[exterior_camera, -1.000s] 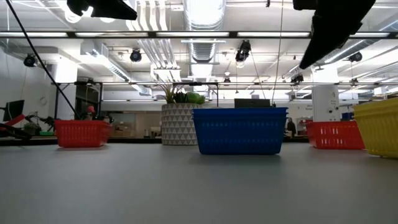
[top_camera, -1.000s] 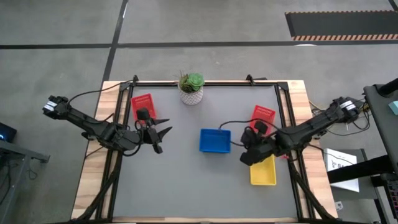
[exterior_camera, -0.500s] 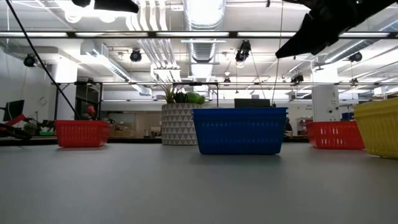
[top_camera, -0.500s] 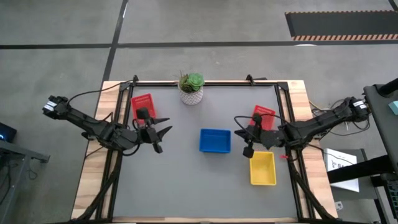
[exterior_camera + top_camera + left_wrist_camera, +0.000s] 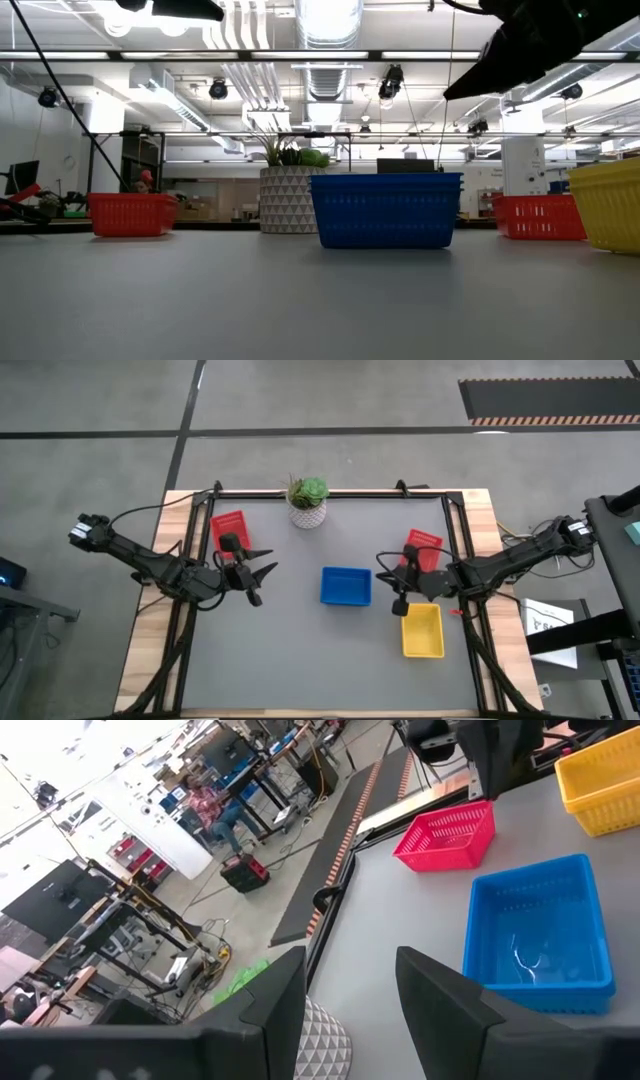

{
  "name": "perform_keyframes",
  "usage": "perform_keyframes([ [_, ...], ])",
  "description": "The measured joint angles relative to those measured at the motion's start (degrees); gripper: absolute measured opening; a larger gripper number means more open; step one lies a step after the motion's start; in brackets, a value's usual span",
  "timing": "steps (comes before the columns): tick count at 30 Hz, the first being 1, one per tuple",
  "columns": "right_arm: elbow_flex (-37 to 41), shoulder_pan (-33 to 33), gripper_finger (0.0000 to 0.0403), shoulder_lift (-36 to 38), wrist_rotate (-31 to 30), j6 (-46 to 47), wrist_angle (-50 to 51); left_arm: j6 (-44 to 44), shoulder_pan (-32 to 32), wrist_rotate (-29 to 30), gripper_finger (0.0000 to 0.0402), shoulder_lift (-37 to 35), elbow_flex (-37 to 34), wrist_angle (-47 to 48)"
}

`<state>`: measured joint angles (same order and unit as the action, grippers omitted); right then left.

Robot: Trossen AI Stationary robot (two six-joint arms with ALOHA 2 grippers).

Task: Stack baskets by color
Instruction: Stack the right red basket on the red baskets

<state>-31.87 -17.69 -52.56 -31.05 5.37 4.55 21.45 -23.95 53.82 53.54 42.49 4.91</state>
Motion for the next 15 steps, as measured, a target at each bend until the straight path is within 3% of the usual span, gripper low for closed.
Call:
perform_keyframes([
  [7,6.5,3.8,0.0008,1.8,9.5,-14.0,-17.4,-0.1,0.0,-0.1,0.0141,0.0,-0.1,-2.0],
  [10,8.7,7.8,0.0008,2.7,16.2,-15.0,-23.5,-0.1,0.0,-0.3,0.0141,0.0,-0.6,-4.2],
  [15,9.0,13.3,0.0008,2.9,23.8,-15.3,-24.6,-3.9,0.0,-2.5,0.0141,0.0,-0.9,-4.6],
])
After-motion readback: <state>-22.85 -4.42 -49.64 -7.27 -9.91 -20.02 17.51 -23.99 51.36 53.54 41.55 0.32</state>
